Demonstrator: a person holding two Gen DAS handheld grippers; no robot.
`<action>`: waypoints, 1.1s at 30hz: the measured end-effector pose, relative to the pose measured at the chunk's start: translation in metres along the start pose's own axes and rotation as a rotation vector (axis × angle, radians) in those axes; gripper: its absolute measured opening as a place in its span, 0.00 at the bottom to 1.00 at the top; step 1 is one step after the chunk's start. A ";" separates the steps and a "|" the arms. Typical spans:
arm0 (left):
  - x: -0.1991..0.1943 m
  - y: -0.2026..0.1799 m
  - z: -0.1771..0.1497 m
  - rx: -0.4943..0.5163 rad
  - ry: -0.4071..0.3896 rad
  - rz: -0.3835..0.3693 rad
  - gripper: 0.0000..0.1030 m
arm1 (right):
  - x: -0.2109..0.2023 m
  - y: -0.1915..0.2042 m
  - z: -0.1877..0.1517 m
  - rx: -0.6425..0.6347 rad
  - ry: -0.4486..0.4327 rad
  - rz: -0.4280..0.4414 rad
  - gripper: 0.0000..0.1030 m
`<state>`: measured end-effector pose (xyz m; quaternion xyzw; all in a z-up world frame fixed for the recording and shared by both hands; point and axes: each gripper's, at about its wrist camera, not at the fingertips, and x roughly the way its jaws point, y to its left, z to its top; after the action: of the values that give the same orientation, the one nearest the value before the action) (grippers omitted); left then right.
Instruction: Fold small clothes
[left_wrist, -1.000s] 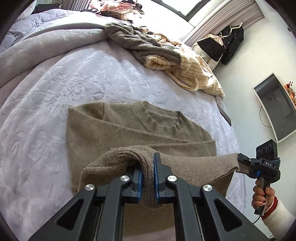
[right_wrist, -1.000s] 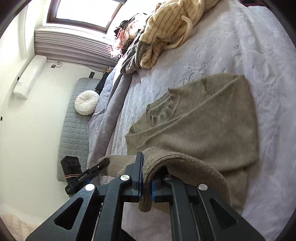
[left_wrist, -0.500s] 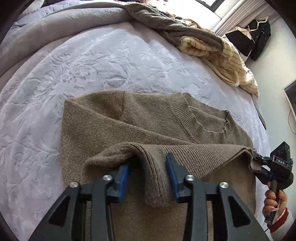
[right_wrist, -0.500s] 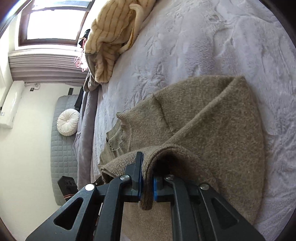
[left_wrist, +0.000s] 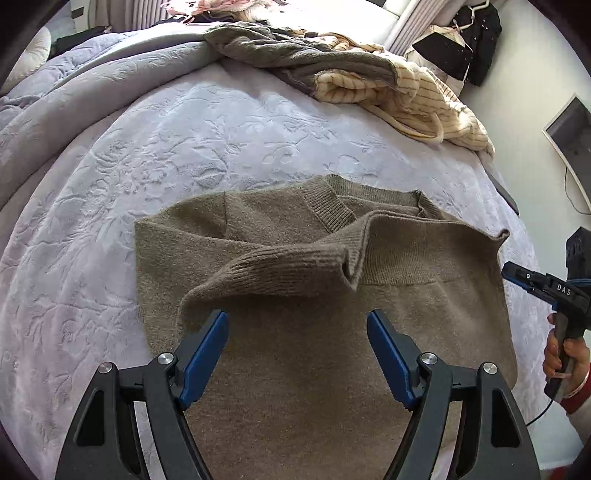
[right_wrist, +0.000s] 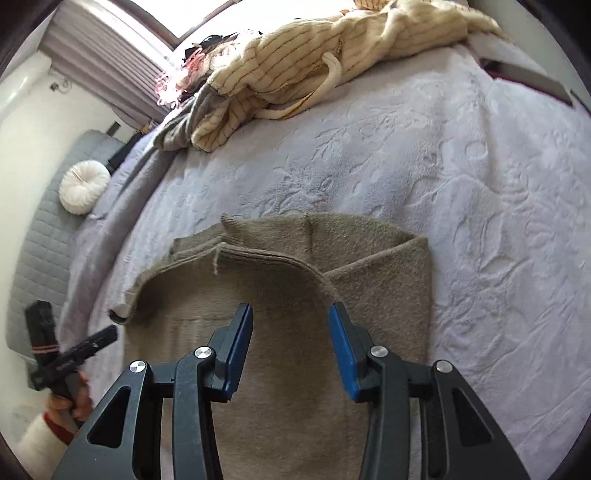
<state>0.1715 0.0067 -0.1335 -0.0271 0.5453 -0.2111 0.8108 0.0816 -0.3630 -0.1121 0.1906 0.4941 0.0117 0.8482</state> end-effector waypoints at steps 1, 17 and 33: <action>0.004 -0.003 0.002 0.013 -0.002 0.022 0.76 | 0.003 0.002 0.002 -0.019 0.003 -0.021 0.45; 0.071 0.012 0.058 0.083 0.068 0.122 0.73 | 0.053 0.003 0.036 -0.072 0.082 -0.056 0.39; 0.065 0.033 0.065 -0.024 -0.056 0.250 0.27 | 0.072 0.007 0.041 -0.182 0.042 -0.205 0.08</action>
<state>0.2609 0.0007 -0.1731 0.0254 0.5240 -0.1011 0.8453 0.1541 -0.3540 -0.1519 0.0609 0.5256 -0.0264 0.8482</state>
